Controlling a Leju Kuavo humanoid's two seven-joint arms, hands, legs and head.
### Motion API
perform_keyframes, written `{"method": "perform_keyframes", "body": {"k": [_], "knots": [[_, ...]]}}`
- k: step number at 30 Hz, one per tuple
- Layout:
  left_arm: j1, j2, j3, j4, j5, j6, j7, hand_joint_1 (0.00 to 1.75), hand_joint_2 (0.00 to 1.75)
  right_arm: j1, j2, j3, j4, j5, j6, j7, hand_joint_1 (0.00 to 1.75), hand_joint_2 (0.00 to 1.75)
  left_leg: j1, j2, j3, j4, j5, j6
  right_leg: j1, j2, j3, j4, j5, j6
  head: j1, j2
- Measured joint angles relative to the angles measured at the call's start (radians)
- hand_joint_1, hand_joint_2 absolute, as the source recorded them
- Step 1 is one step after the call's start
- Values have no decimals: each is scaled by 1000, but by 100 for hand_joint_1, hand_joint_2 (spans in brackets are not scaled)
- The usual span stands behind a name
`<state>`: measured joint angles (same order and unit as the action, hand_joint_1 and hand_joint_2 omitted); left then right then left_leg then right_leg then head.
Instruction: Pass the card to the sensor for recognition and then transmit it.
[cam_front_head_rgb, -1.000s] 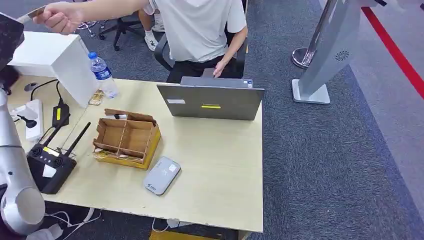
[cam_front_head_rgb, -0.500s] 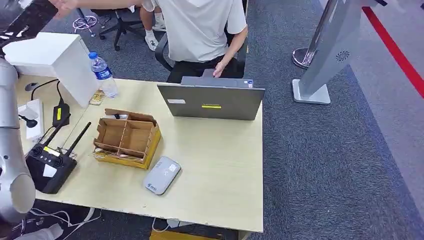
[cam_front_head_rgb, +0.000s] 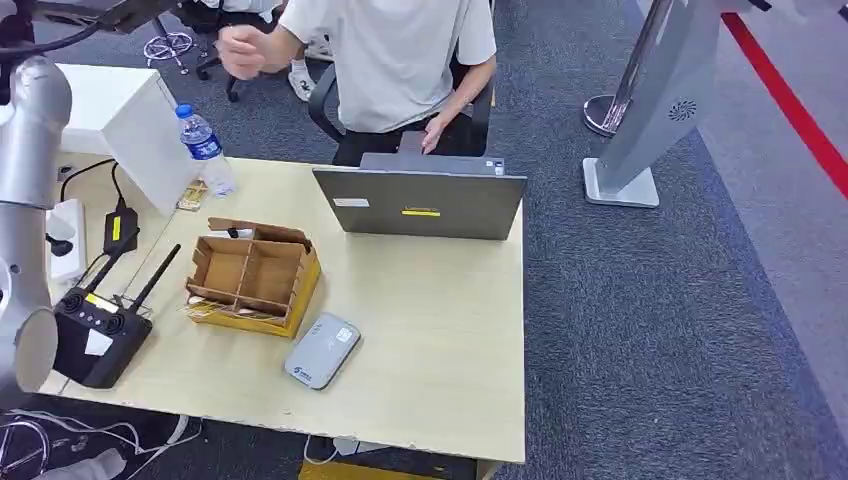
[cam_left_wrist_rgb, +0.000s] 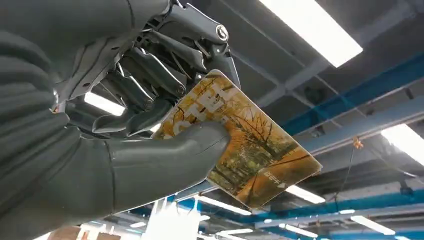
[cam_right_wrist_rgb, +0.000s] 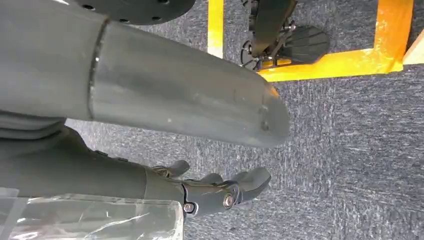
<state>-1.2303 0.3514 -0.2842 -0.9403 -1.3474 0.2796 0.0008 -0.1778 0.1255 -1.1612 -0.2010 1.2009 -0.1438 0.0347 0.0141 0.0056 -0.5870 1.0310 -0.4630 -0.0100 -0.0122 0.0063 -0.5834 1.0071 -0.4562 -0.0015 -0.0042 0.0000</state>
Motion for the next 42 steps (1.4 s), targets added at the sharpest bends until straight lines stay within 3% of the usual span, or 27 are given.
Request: {"method": "perform_keyframes", "body": {"k": [4,5,9,15,18,21,26,31,36,42], "knots": [[20,-2,-7,-22,53,22,-18,175,175,0,0,-2,1,-6,-3,-6,0,0,0,-1,-1,-1,0,0,0,-1,1,0,0,0,0,0],[60,9,-6,-68,86,41,-40,175,175,2,0,-5,2,-17,-7,-13,0,0,-1,-1,0,-1,0,0,-1,-1,1,0,0,0,4,0],[373,53,25,-329,150,178,-111,175,175,19,4,-27,3,-38,-17,-32,0,0,-4,2,5,-5,-1,0,-4,3,3,0,-2,0,-2,0],[835,57,40,-685,55,316,-184,175,175,36,5,-59,3,-69,-31,-50,0,0,-4,3,4,-5,-3,0,-4,3,0,-1,-4,0,0,0],[980,48,32,-796,11,348,-193,175,175,43,5,-76,3,-79,-35,-57,0,0,-4,2,2,-4,-4,1,-4,2,-1,-1,-5,1,-1,0],[1065,37,-8,-849,-20,345,-203,175,175,45,5,-87,3,-91,-35,-64,0,0,-4,1,1,-4,-5,2,-4,1,0,-2,-6,2,-1,0],[1083,17,-95,-840,-1,215,-162,175,175,47,5,-103,3,-94,-35,-66,0,0,-3,0,1,-4,-3,2,-4,0,0,-2,-4,2,-1,0],[1007,-28,-163,-727,67,41,-119,175,175,46,5,-104,3,-90,-31,-61,0,0,-3,0,1,-4,-1,2,-3,-1,-1,-1,-2,1,0,0],[927,-62,-213,-614,157,-90,-135,175,175,47,5,-104,3,-88,-30,-54,0,0,-3,0,1,-4,0,3,-3,-1,-1,-1,-1,1,-1,0],[867,-50,-301,-542,266,-228,-166,175,175,48,4,-104,3,-82,-24,-56,0,0,-3,0,0,-4,0,3,-3,-1,-1,-1,-1,2,0,0]]}}
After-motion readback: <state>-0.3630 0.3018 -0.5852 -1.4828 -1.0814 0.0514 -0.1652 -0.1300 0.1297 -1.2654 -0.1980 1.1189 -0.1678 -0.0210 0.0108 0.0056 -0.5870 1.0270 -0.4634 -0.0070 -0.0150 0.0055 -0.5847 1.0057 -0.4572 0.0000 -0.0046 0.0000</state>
